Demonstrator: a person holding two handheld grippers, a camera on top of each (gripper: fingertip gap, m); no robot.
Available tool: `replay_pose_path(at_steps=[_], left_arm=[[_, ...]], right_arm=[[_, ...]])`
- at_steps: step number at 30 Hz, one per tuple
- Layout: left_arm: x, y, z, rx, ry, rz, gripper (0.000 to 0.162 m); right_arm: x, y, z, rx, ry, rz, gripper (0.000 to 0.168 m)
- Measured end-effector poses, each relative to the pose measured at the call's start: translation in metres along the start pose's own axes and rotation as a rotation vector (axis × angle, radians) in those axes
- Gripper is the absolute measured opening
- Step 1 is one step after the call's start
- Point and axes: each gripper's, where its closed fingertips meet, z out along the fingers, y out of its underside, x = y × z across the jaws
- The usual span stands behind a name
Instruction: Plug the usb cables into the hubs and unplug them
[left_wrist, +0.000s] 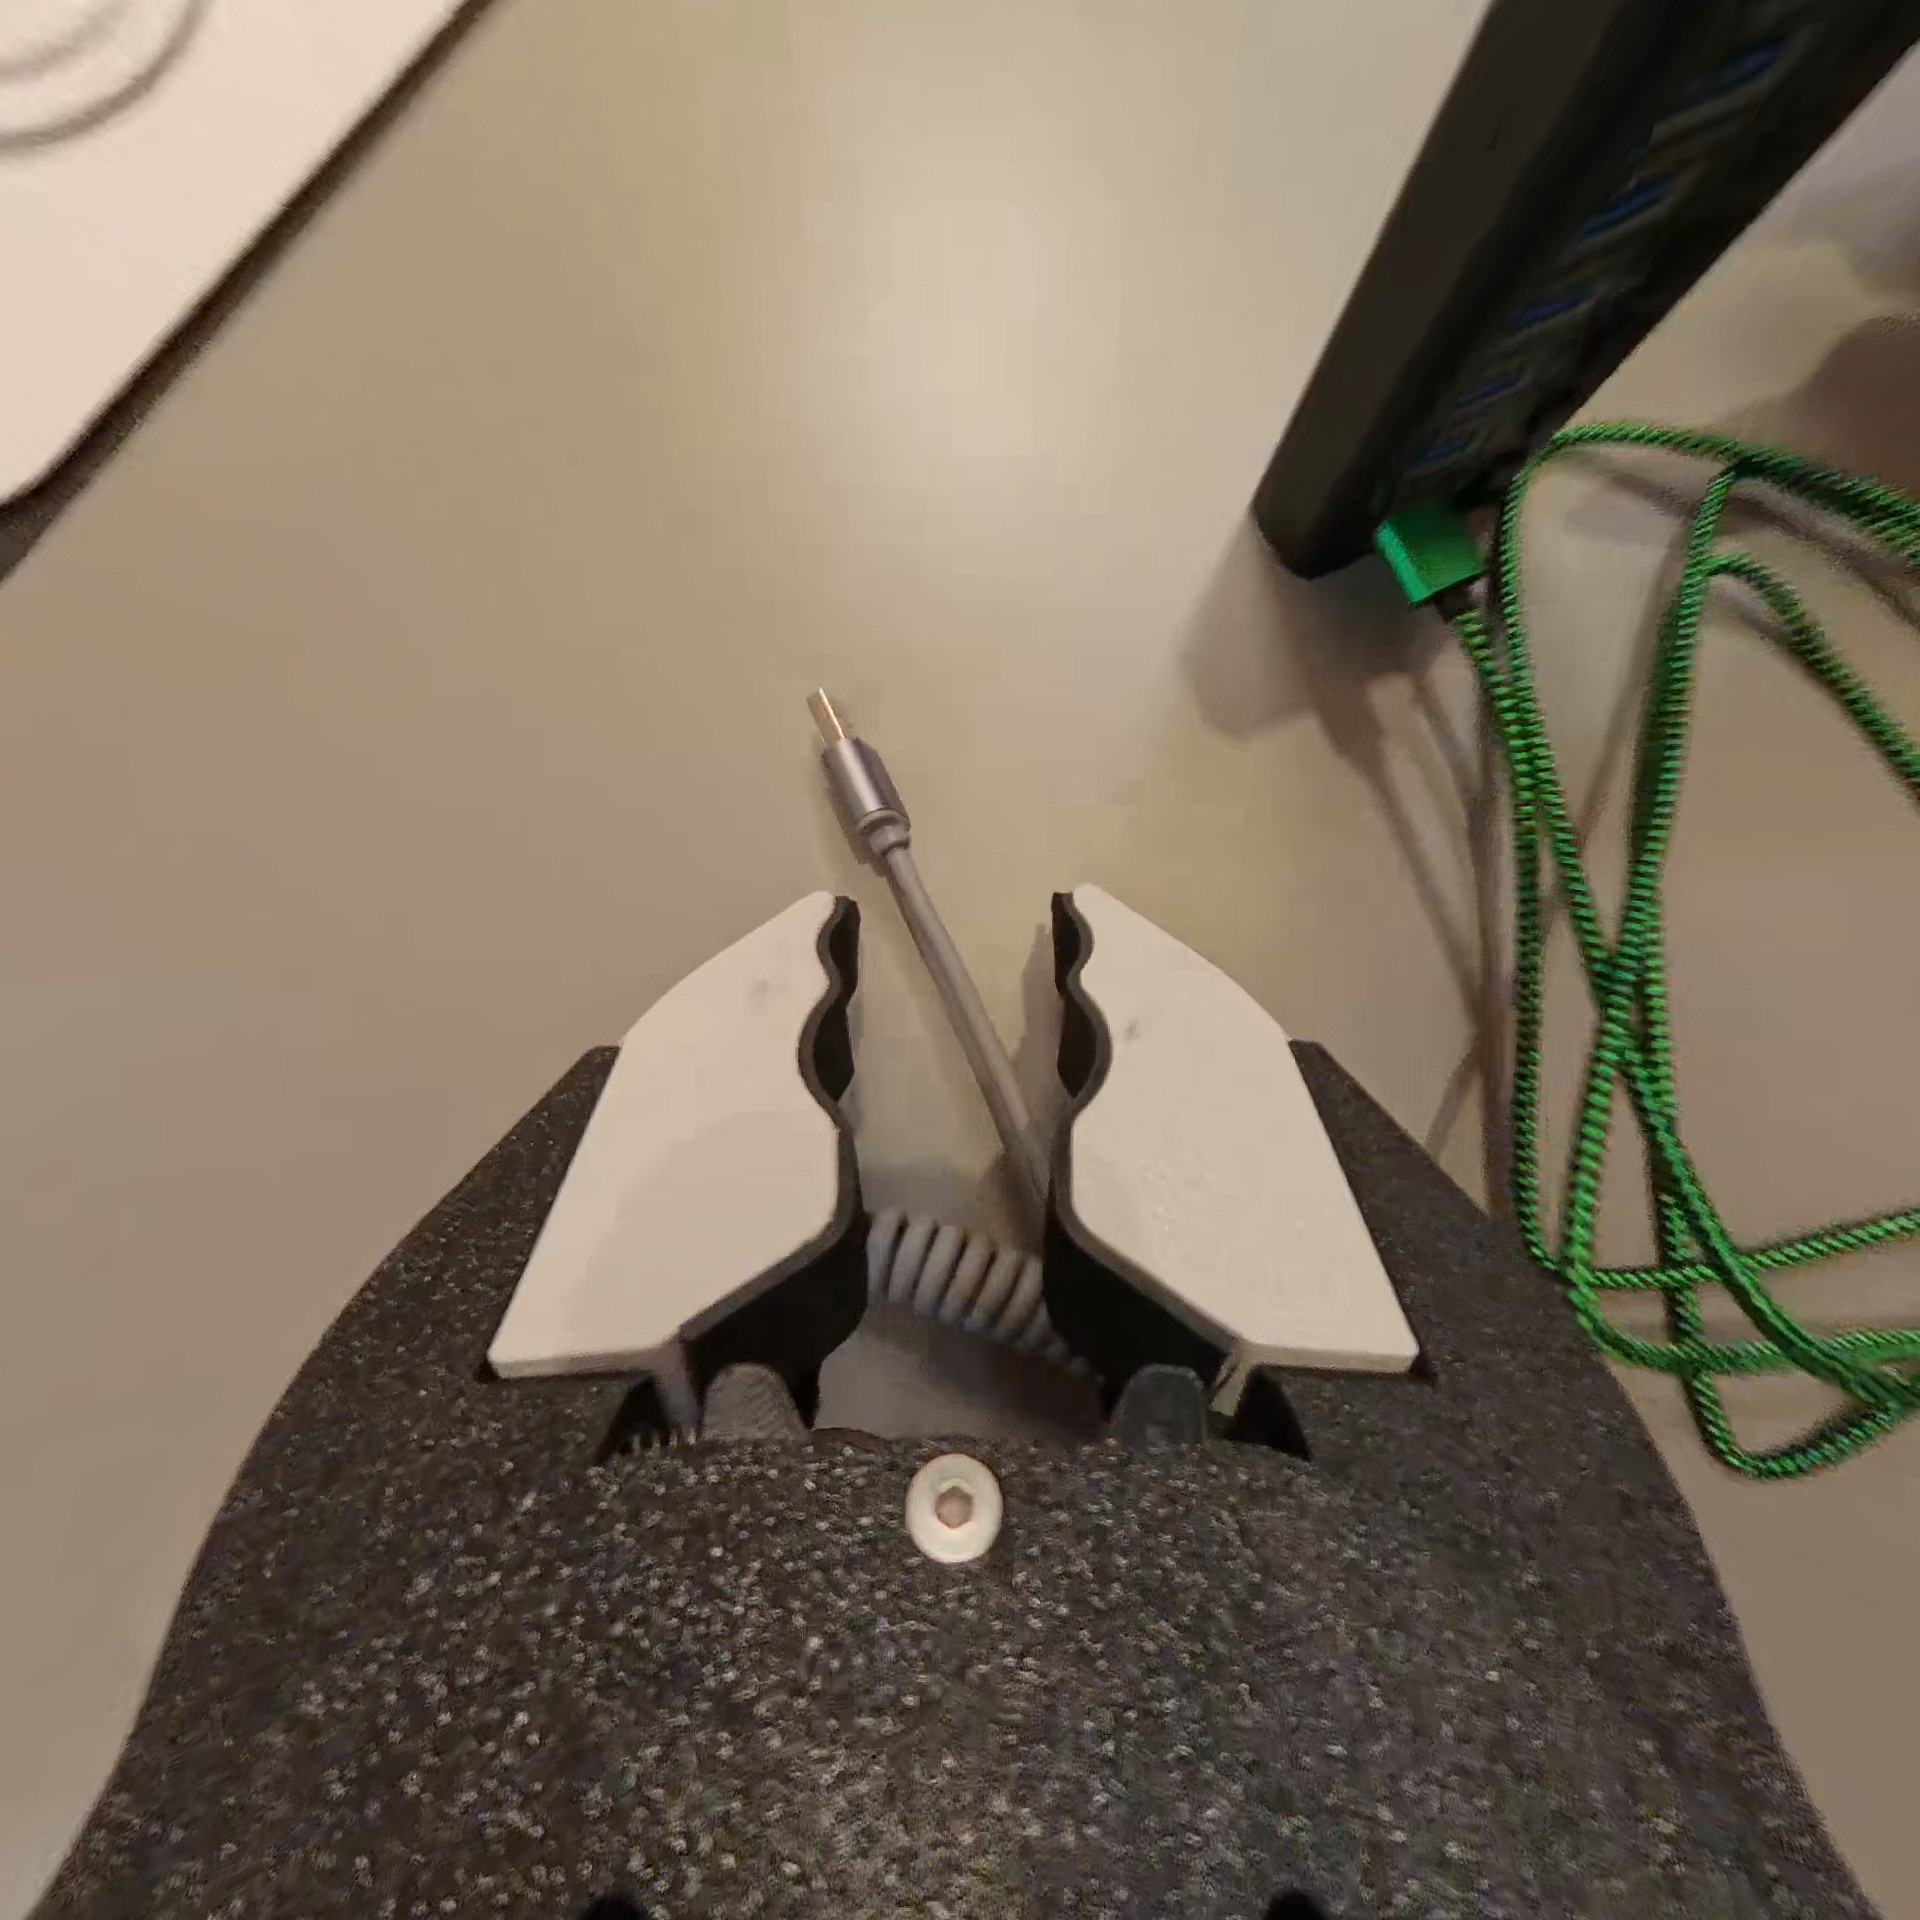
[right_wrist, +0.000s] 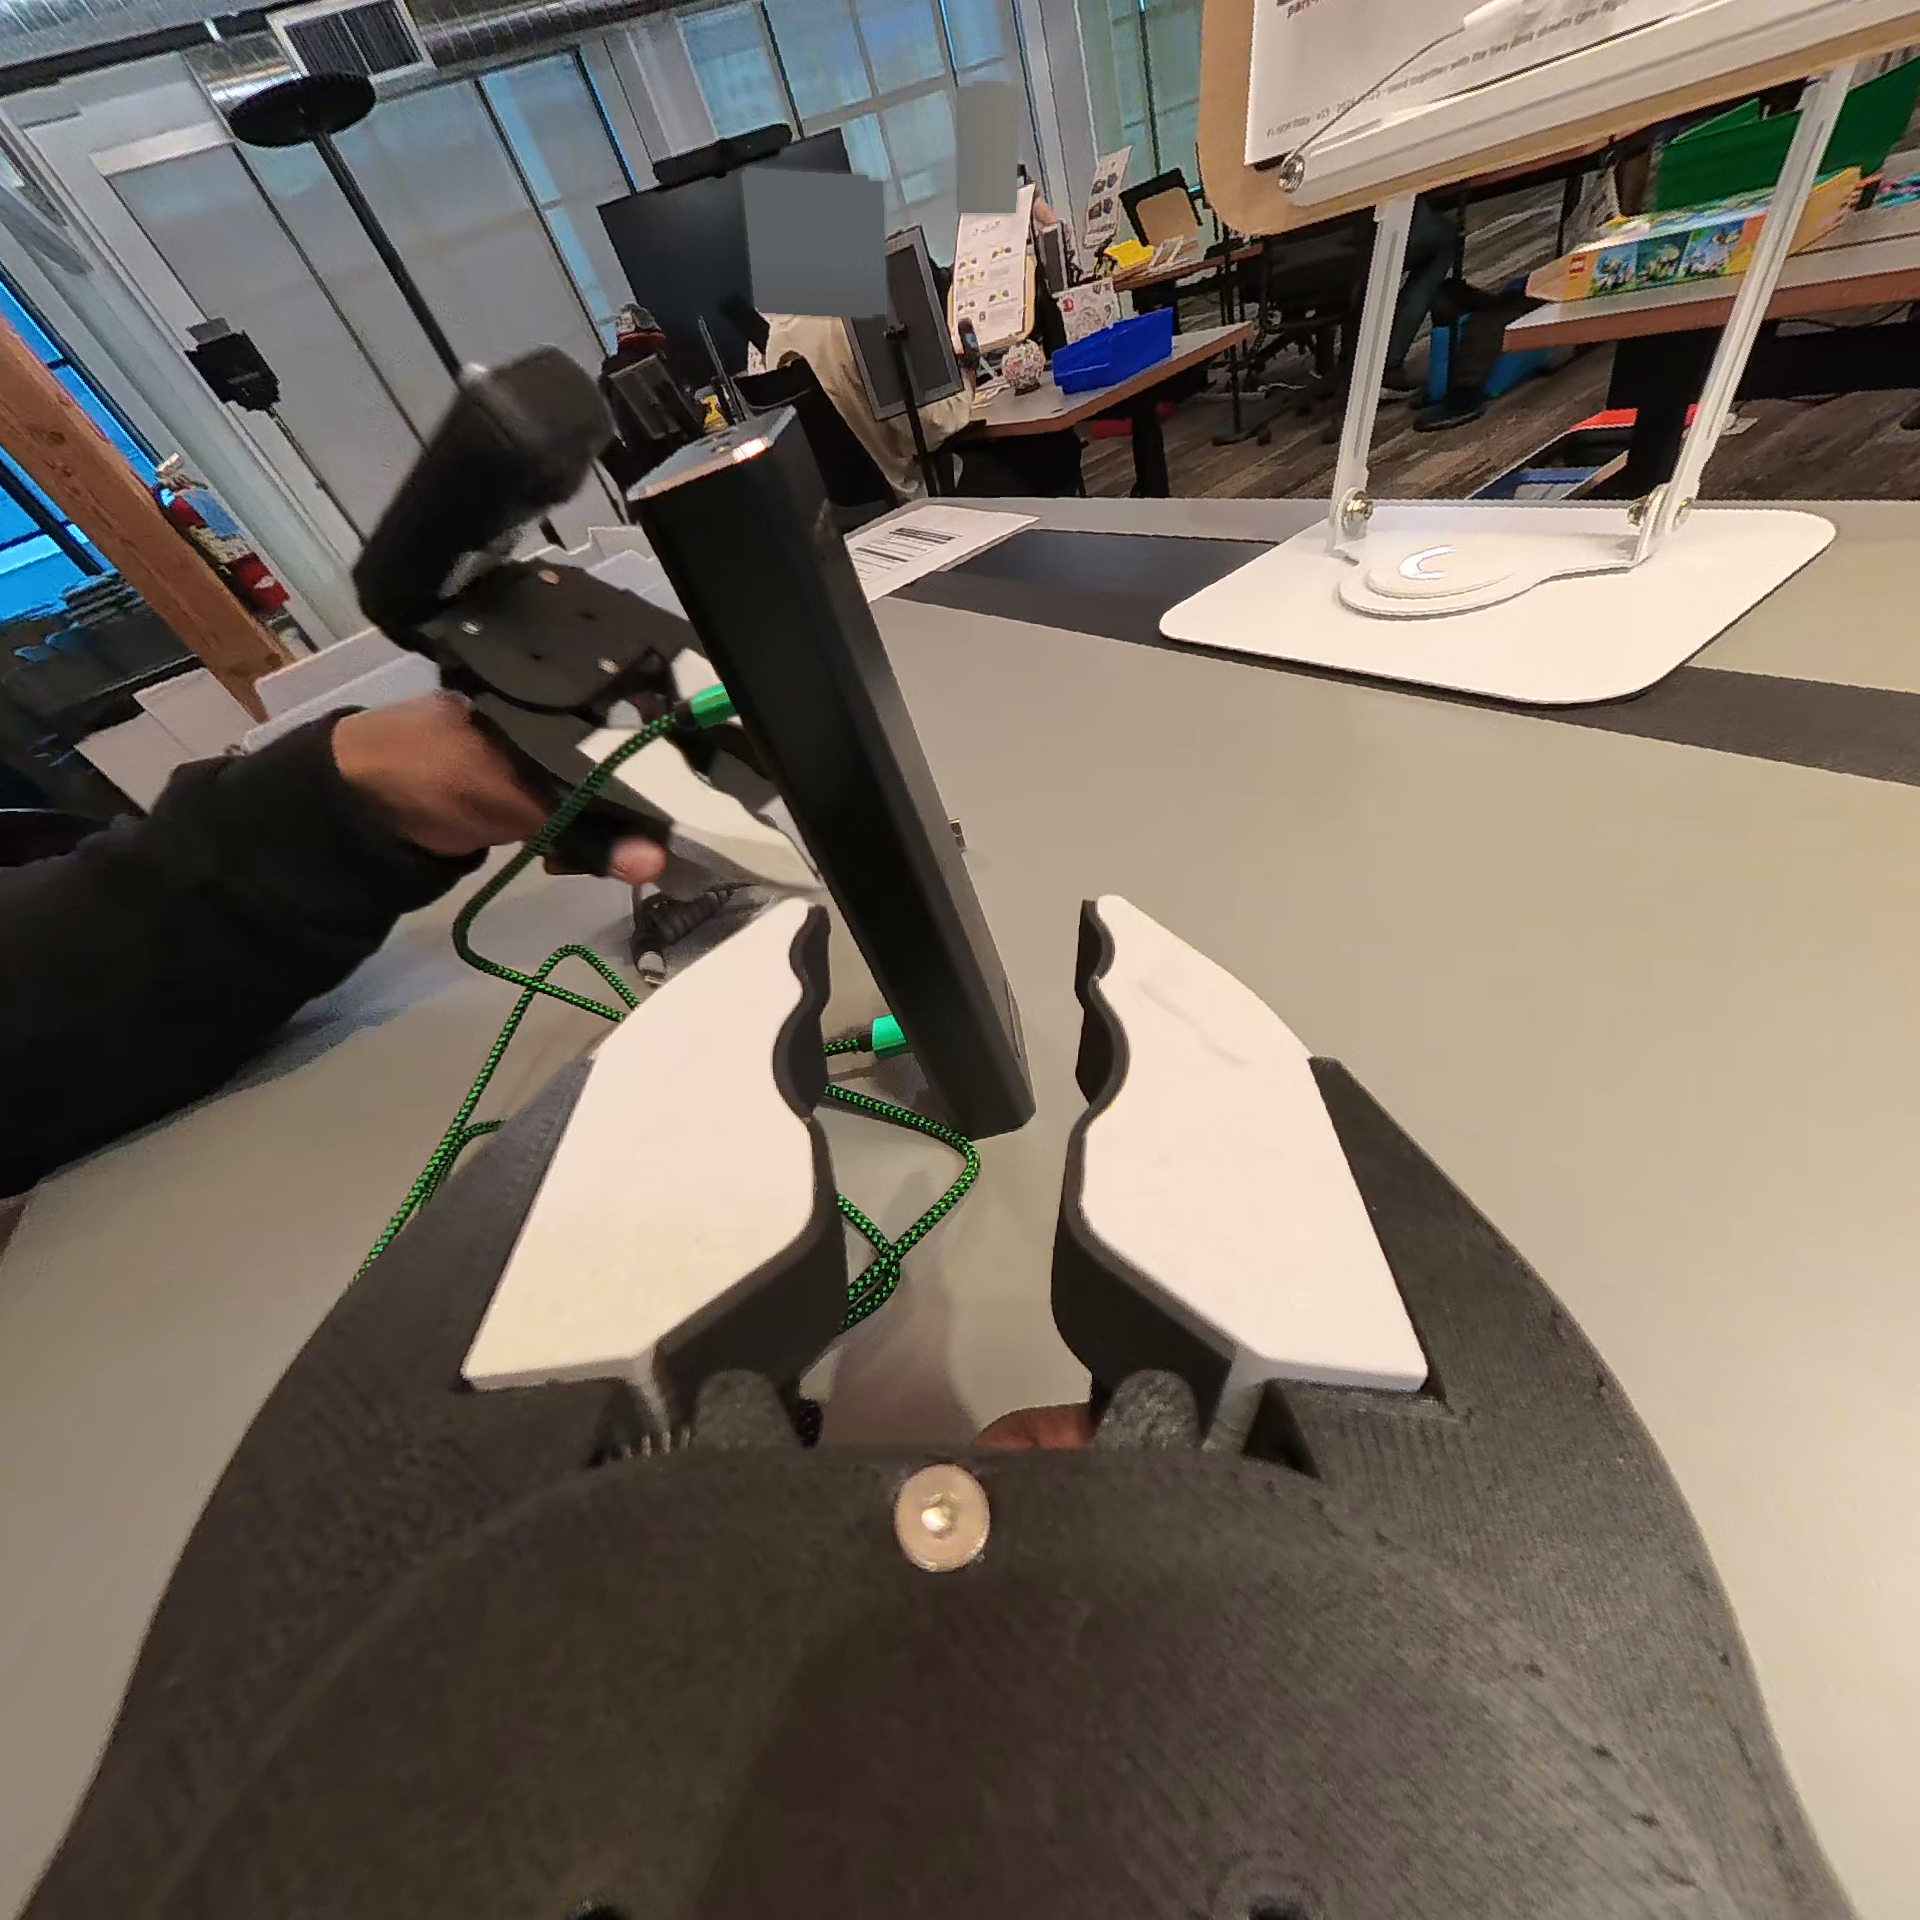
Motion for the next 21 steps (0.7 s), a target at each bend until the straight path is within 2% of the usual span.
replay_pose_path(at_steps=[2,7,8,9,14,16,21], left_arm=[[-0.003,0.005,0.012,-0.065,-0.008,0.01,0.037],[-0.012,-0.003,0.019,-0.025,-0.007,-0.042,0.029],[-0.012,-0.004,0.02,-0.005,-0.013,-0.042,0.023],[-0.011,-0.005,0.021,0.009,-0.016,-0.028,0.009],[-0.005,-0.001,0.014,0.013,-0.037,0.022,0.007],[0.004,-0.005,0.005,0.064,-0.011,0.028,0.007],[0.037,-0.031,-0.028,0.304,0.198,-0.064,0.007]], right_arm=[[0.001,0.0,-0.001,0.005,0.0,0.007,0.045],[-0.003,0.0,-0.002,0.01,-0.031,0.023,0.045],[-0.003,-0.001,-0.003,0.016,-0.033,0.028,0.045],[-0.002,-0.002,-0.004,0.023,-0.031,0.034,0.045],[-0.005,0.0,-0.003,0.007,-0.02,0.004,0.045],[-0.01,0.004,0.0,-0.024,-0.021,-0.038,0.046],[-0.008,0.005,0.003,-0.032,0.029,-0.063,0.05]])
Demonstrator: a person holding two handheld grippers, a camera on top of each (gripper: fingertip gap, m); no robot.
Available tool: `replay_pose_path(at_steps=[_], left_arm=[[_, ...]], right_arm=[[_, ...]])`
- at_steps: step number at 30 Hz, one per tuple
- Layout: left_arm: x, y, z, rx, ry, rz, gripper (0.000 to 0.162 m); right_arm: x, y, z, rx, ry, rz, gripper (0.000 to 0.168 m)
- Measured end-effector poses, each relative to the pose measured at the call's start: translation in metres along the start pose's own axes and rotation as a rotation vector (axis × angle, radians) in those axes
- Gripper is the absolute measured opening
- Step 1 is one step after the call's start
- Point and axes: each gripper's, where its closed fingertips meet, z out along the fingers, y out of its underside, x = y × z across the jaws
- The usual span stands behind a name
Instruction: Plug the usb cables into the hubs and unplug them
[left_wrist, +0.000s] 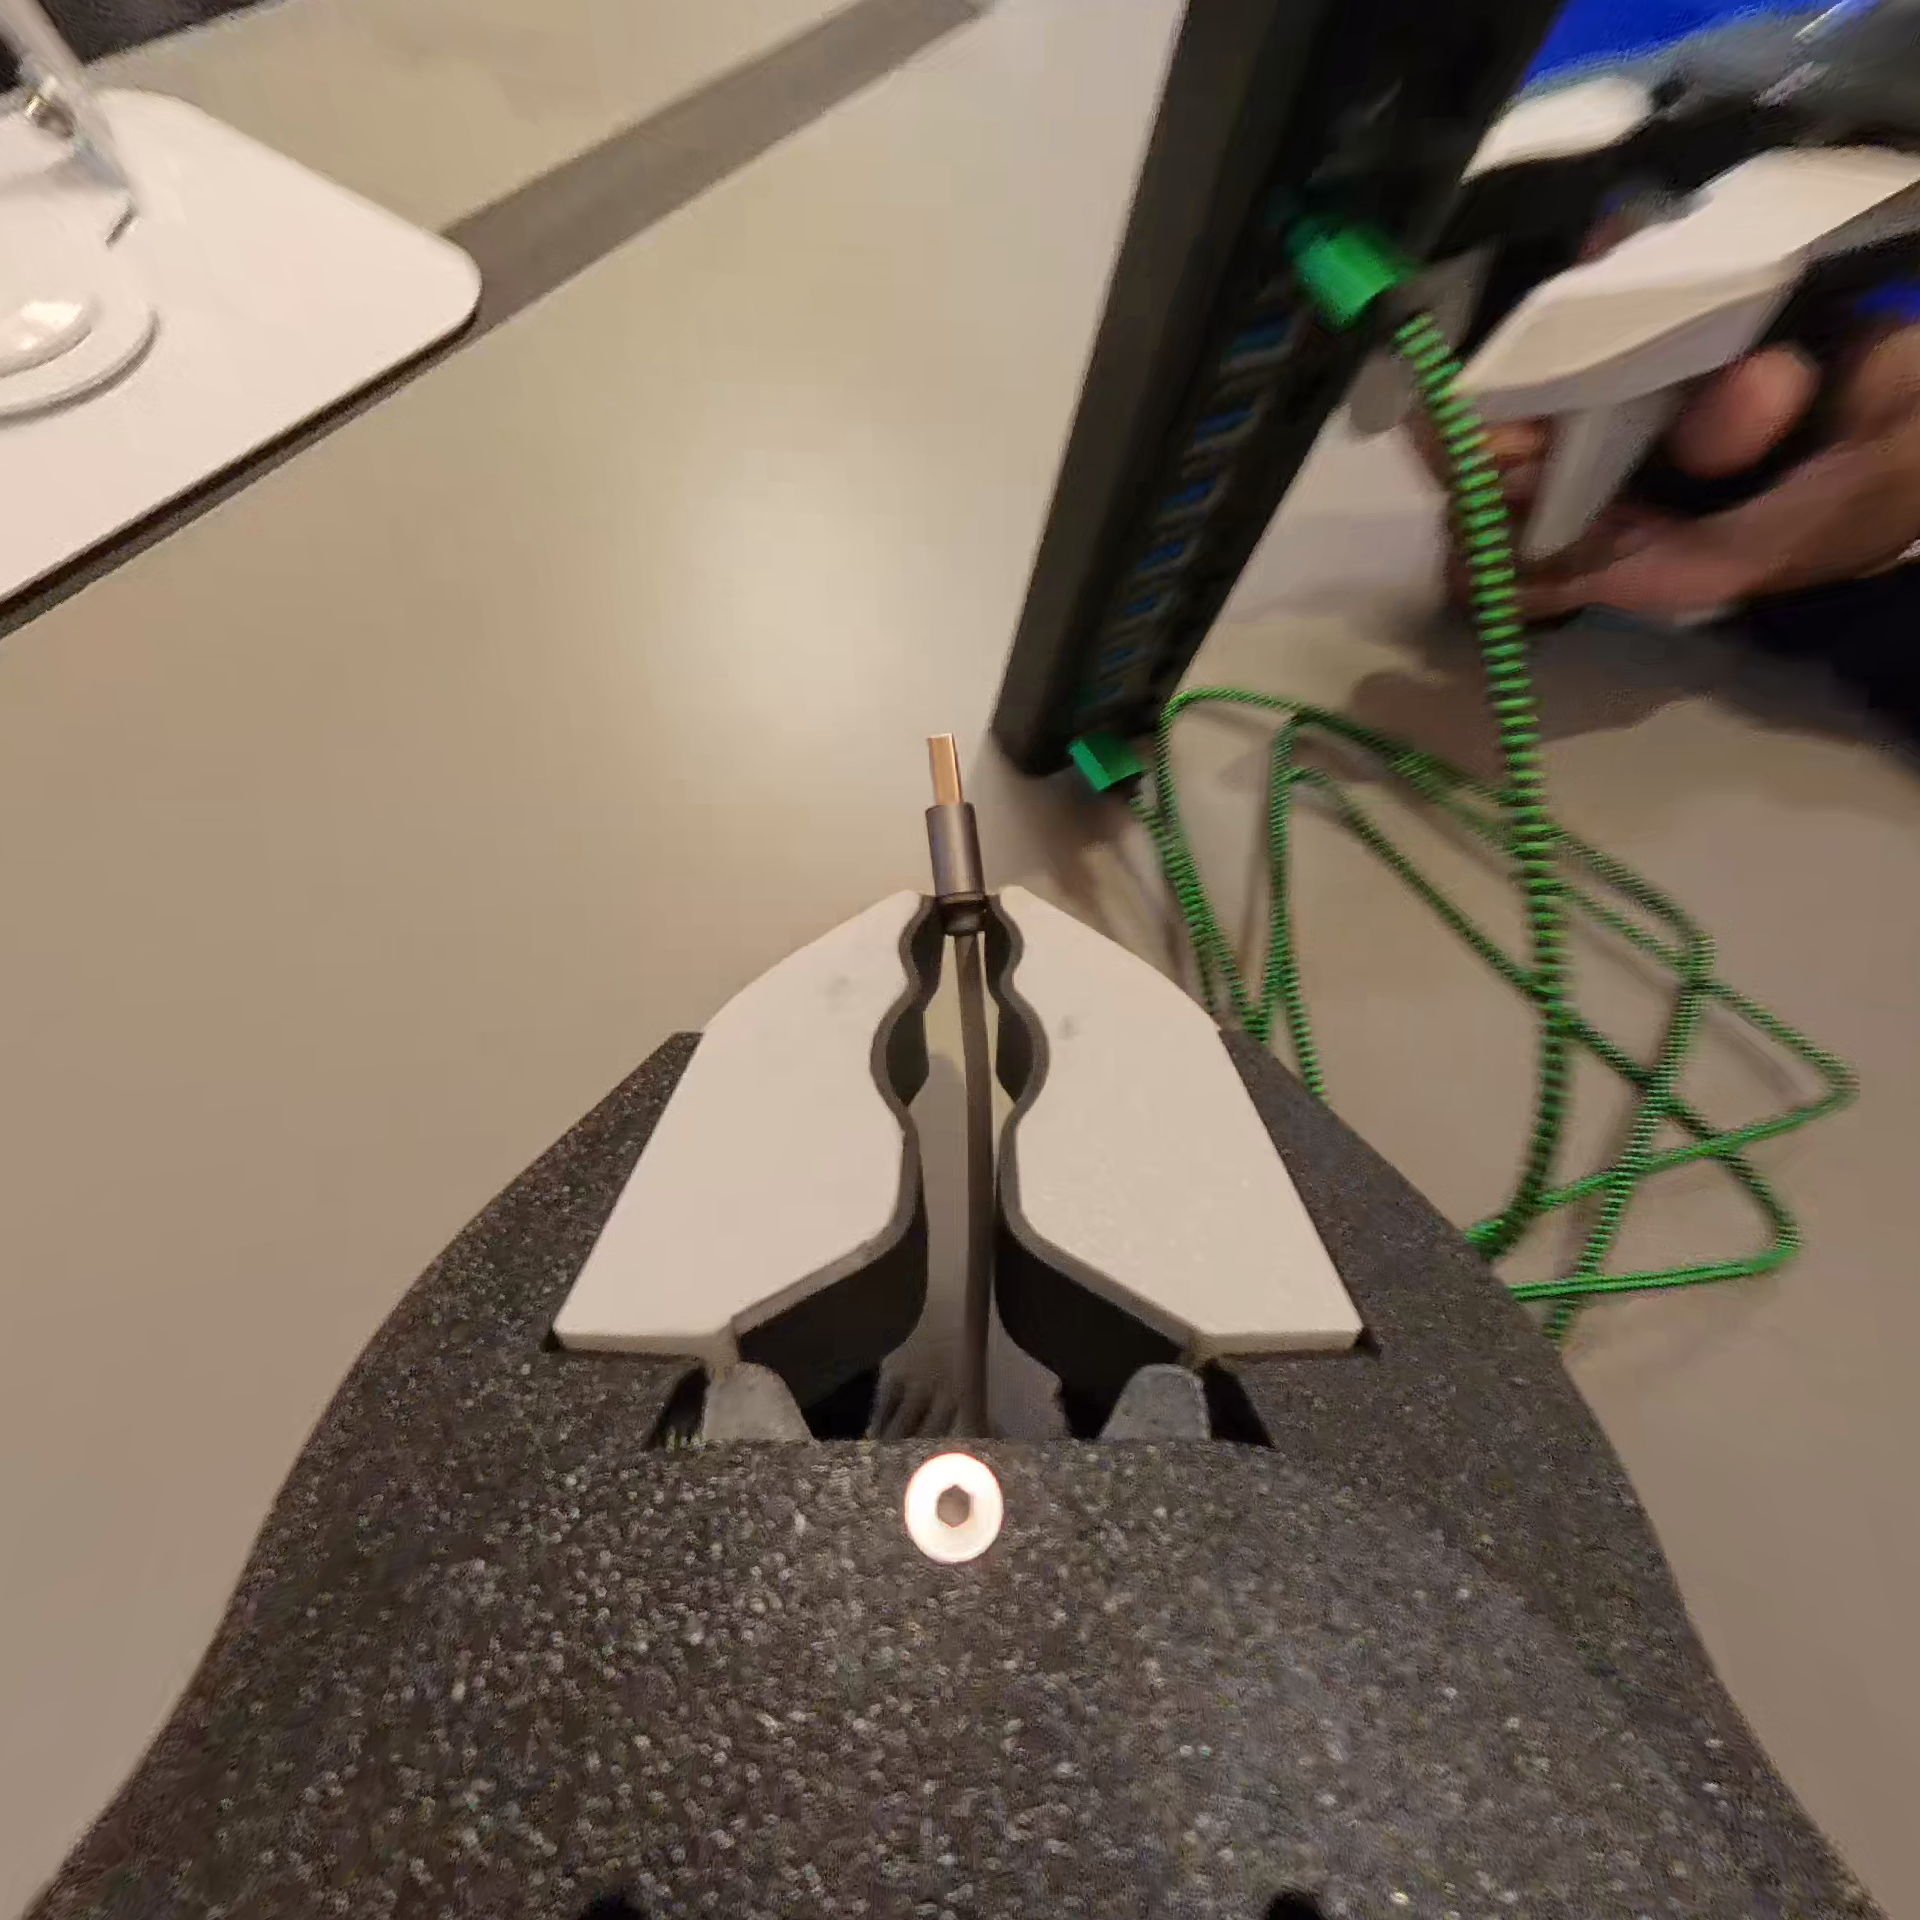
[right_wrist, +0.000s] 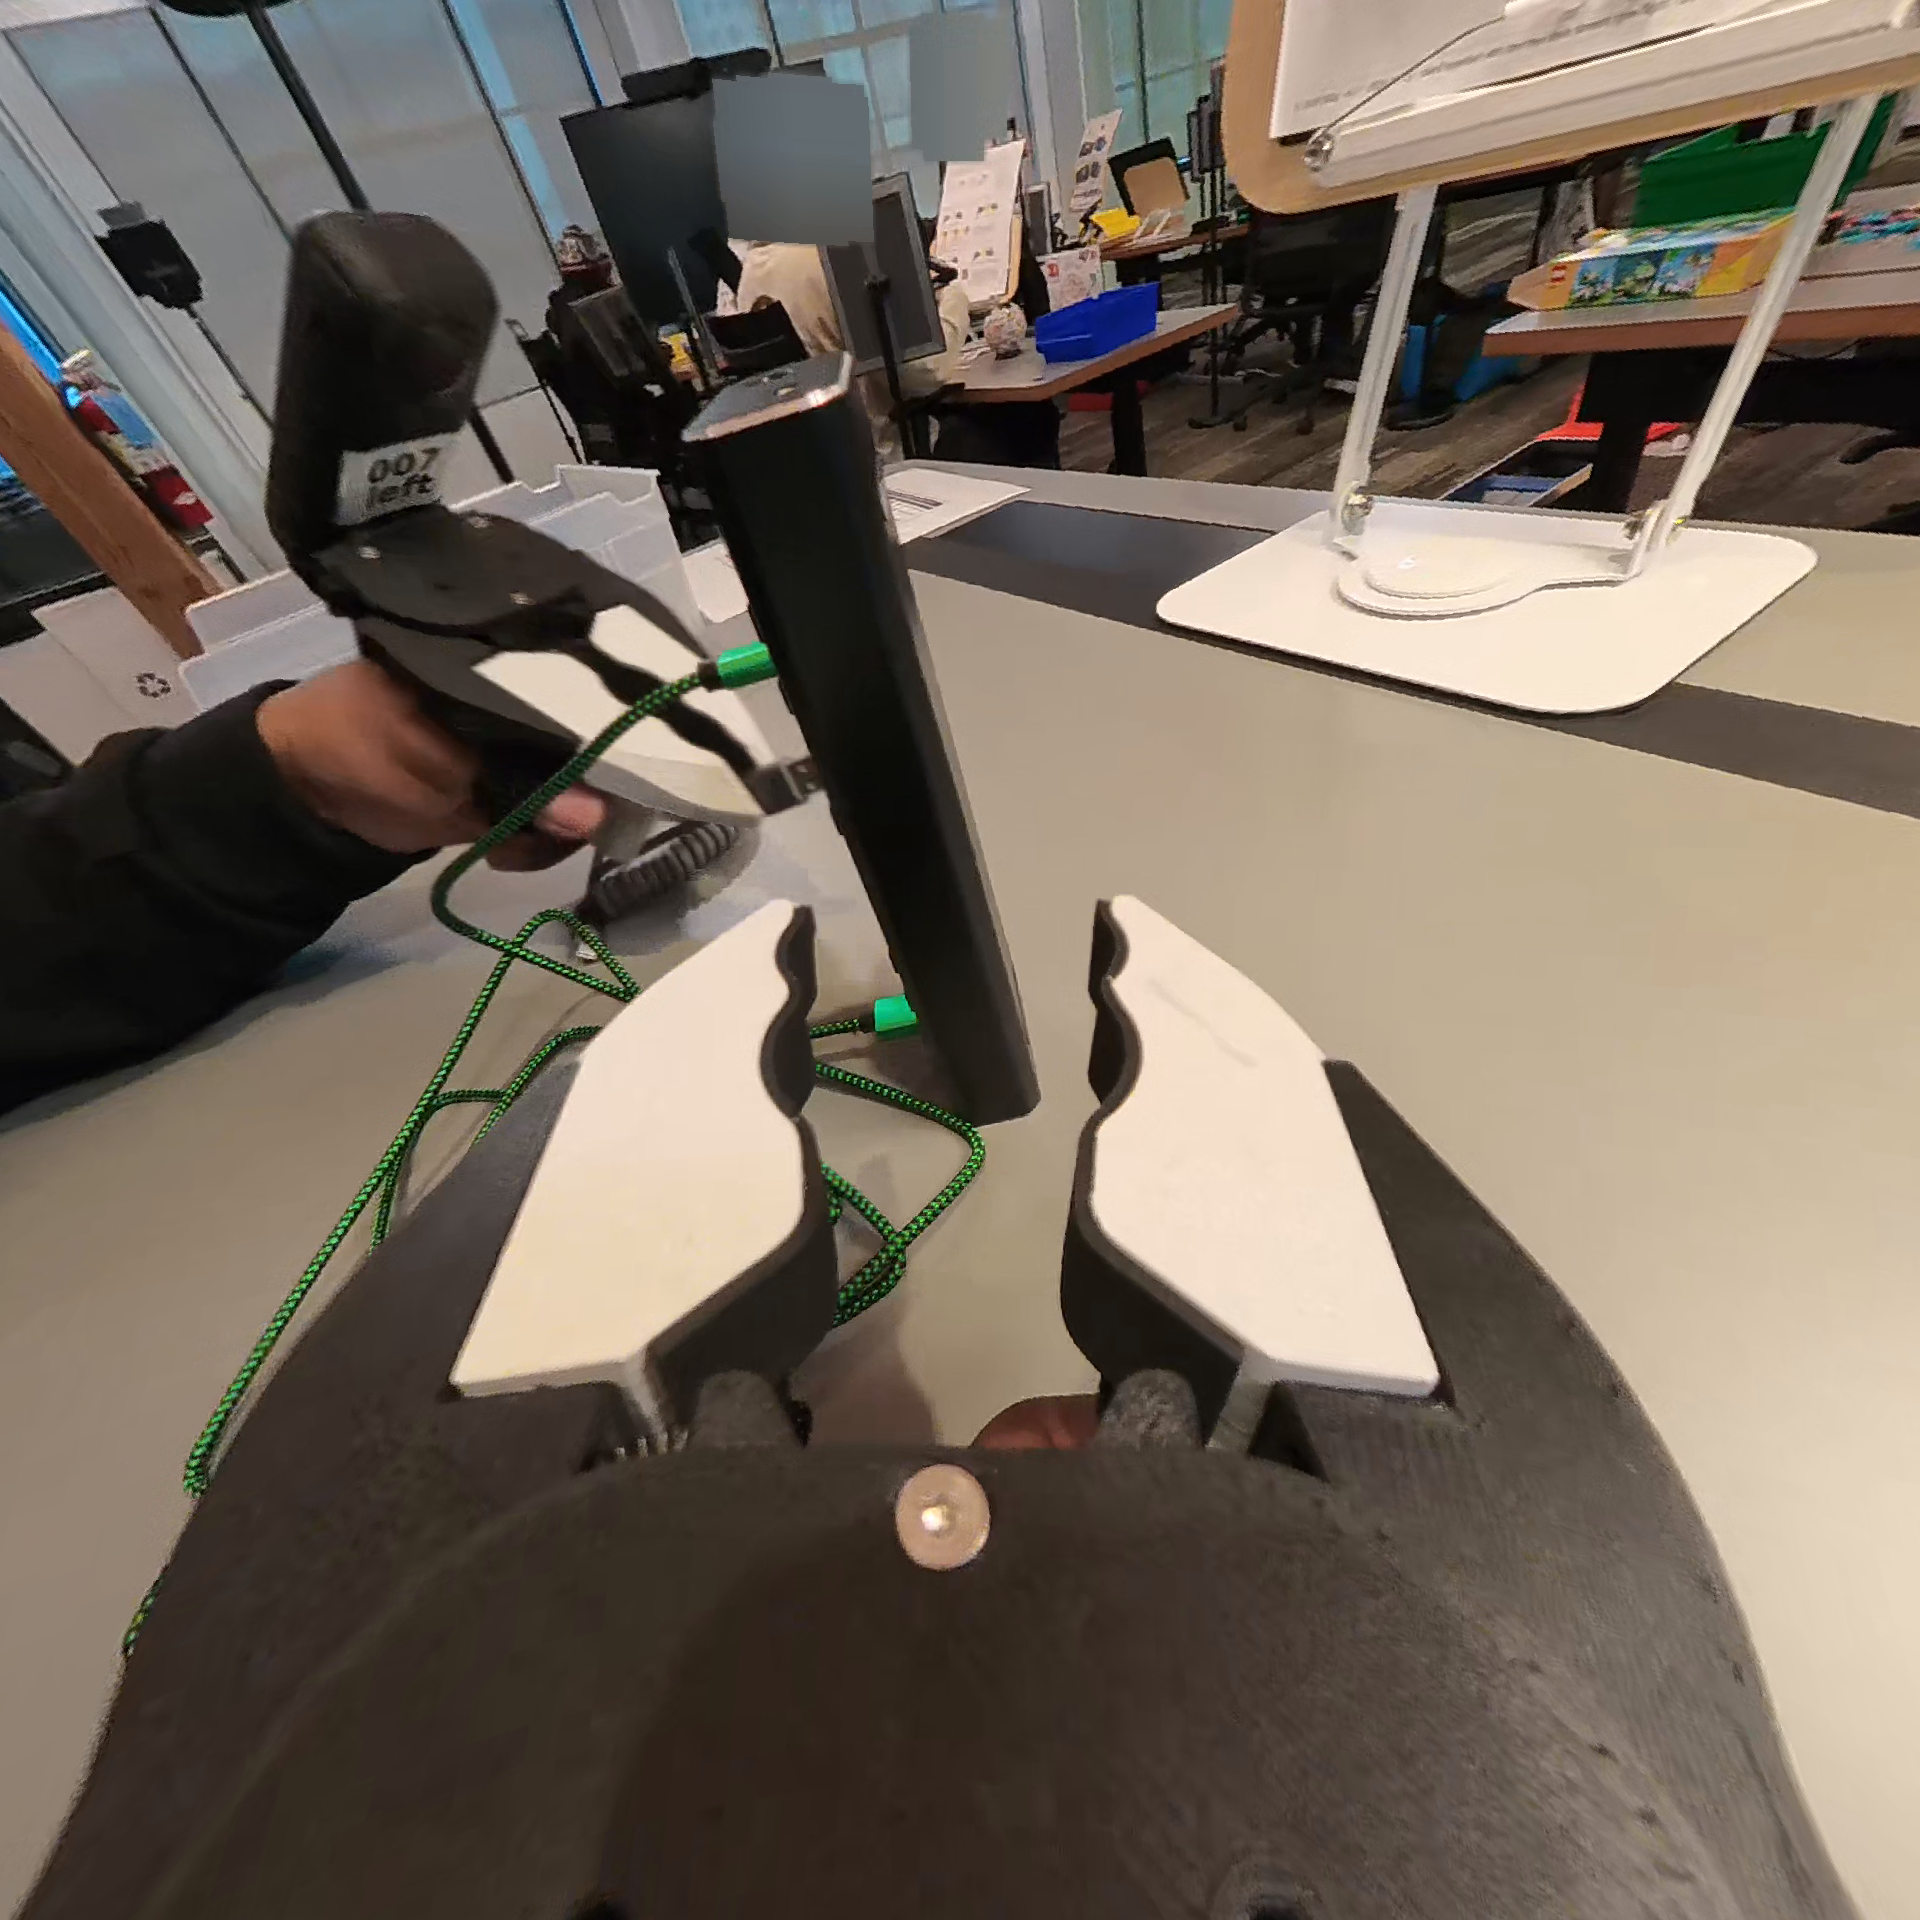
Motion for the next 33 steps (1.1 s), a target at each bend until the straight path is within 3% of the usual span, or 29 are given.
replay_pose_path(at_steps=[9,16,22,29,33], left_arm=[[0.049,-0.025,-0.033,0.365,0.453,-0.04,0.007],[0.064,-0.027,-0.043,0.427,0.497,0.099,0.007],[0.051,-0.023,-0.03,0.355,0.404,0.085,0.007],[0.022,-0.01,0.004,0.107,0.304,-0.213,0.008],[0.025,-0.008,0.014,0.023,0.358,-0.347,0.007]], right_arm=[[0.005,0.001,0.0,-0.005,-0.006,0.057,0.056],[0.001,0.006,0.005,-0.051,-0.015,0.033,0.056],[-0.001,0.014,0.013,-0.118,-0.036,0.036,0.062],[0.005,0.017,0.026,-0.173,-0.003,-0.083,0.074],[0.007,0.02,0.032,-0.213,-0.006,-0.134,0.065]])
